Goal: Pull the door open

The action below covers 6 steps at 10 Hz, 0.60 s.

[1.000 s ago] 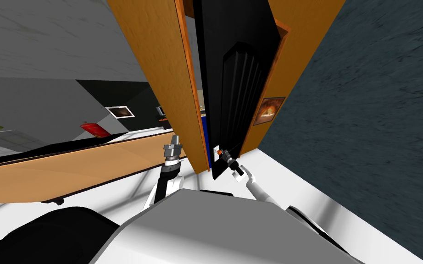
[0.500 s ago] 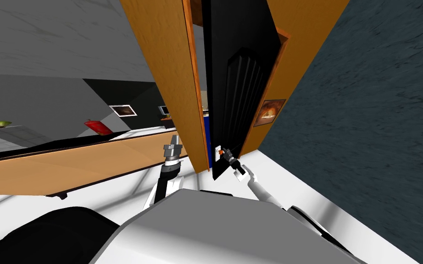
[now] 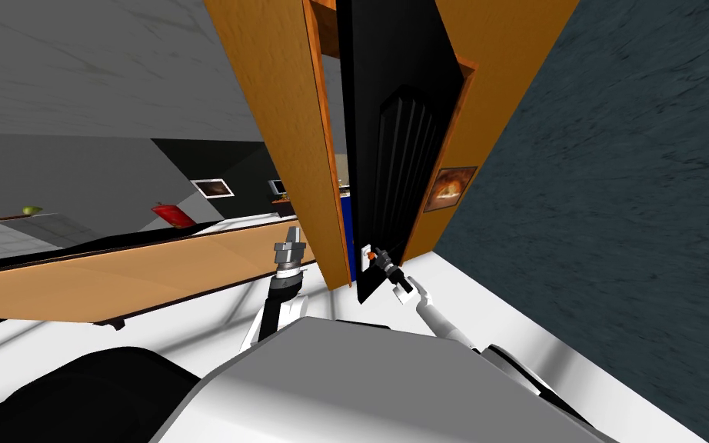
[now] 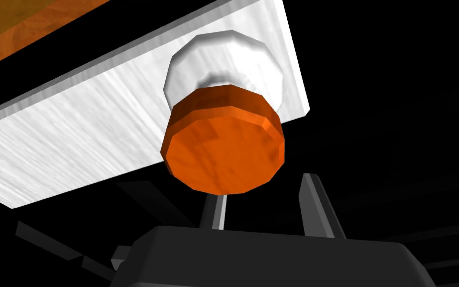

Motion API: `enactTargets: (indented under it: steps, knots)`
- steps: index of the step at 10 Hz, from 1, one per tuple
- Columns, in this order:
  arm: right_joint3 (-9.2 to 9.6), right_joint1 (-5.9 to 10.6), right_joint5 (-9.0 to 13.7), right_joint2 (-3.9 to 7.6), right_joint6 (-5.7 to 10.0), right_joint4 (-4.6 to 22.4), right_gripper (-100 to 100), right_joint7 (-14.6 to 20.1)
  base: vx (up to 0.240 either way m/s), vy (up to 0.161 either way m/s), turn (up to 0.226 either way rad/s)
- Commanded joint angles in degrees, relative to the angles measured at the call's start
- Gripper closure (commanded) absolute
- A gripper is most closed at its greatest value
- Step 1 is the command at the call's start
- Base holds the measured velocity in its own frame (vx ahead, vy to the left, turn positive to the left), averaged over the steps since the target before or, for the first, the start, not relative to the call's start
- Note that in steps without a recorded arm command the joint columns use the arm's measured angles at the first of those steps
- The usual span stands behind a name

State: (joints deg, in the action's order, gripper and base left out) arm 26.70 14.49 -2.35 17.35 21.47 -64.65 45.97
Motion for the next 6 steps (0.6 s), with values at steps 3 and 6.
enactTargets:
  steps: [3, 6]
  knots:
    - [1.83, -1.10, 0.87, -0.72, -0.44, -1.50, -100, 2.33, -0.031, -0.004, 0.024]
    - [2.00, -1.22, 1.99, -0.56, -0.41, -1.62, -100, 4.42, -0.014, -0.011, 0.018]
